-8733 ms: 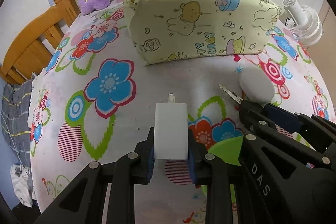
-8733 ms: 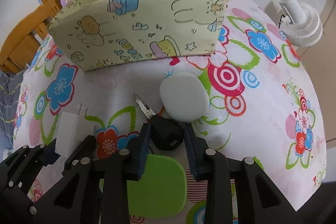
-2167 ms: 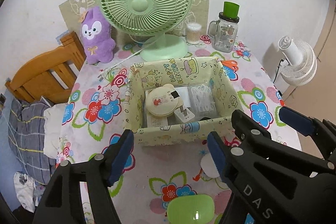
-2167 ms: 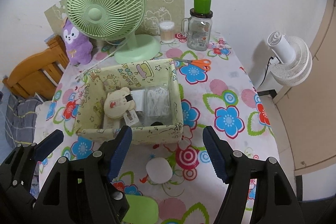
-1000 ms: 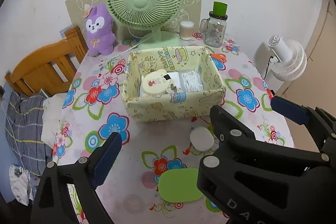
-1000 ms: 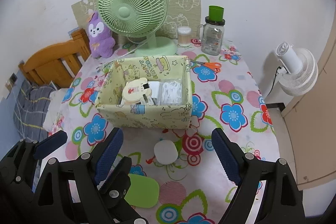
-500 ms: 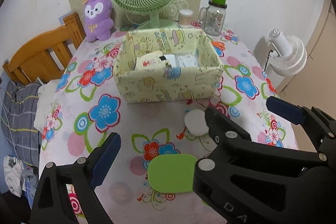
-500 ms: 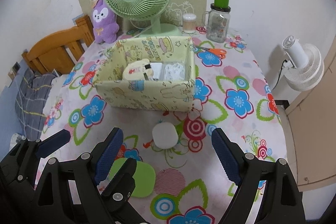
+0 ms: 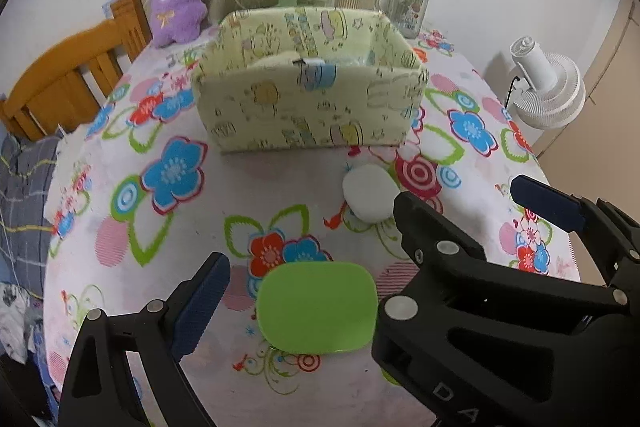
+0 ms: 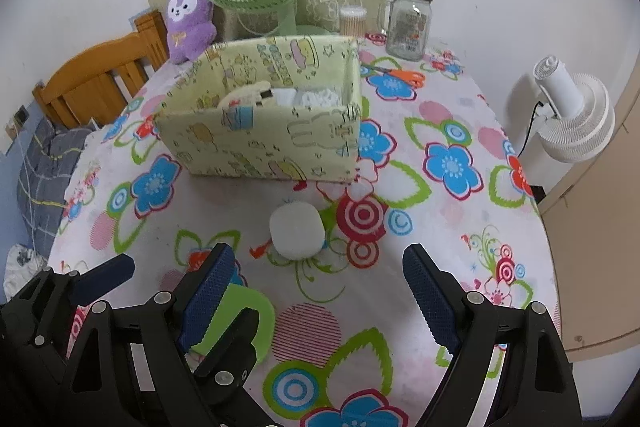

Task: Organize rigid objects
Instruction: 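Move the left tool to the green rounded object while the right approaches the white round object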

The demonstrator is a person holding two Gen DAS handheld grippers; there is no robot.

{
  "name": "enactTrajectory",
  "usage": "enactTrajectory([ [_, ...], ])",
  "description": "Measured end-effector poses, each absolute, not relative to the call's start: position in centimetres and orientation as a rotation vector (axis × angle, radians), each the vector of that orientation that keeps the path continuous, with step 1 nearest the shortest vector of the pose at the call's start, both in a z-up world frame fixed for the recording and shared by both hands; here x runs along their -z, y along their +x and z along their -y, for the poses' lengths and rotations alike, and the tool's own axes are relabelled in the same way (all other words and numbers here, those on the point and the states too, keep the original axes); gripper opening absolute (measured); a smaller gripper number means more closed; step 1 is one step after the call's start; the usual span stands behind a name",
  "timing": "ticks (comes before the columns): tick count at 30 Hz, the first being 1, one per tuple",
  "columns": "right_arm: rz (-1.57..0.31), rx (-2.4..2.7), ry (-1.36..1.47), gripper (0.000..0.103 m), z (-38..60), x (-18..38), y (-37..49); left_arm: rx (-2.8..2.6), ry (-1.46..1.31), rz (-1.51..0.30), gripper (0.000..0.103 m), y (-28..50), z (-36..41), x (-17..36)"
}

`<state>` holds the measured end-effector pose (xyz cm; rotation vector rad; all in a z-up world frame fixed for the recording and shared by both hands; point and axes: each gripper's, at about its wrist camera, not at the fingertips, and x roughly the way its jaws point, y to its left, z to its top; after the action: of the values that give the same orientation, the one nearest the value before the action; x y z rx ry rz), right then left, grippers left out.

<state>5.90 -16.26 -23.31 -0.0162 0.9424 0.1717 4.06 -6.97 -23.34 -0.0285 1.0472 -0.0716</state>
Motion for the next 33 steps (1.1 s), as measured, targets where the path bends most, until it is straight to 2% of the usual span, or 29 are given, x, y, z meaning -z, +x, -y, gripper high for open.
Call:
enactTrajectory([
  [21, -1.014, -0.155, -0.055, 0.088, 17.5, 29.9, 5.2, 0.027, -0.015, -1.080, 0.097, 3.1, 8.2, 29.5],
  [33, -1.049, -0.131, -0.036, 0.088, 17.7, 31.5, 5.5, -0.011, -0.021, -1.079, 0.103, 3.4, 7.4, 30.8],
])
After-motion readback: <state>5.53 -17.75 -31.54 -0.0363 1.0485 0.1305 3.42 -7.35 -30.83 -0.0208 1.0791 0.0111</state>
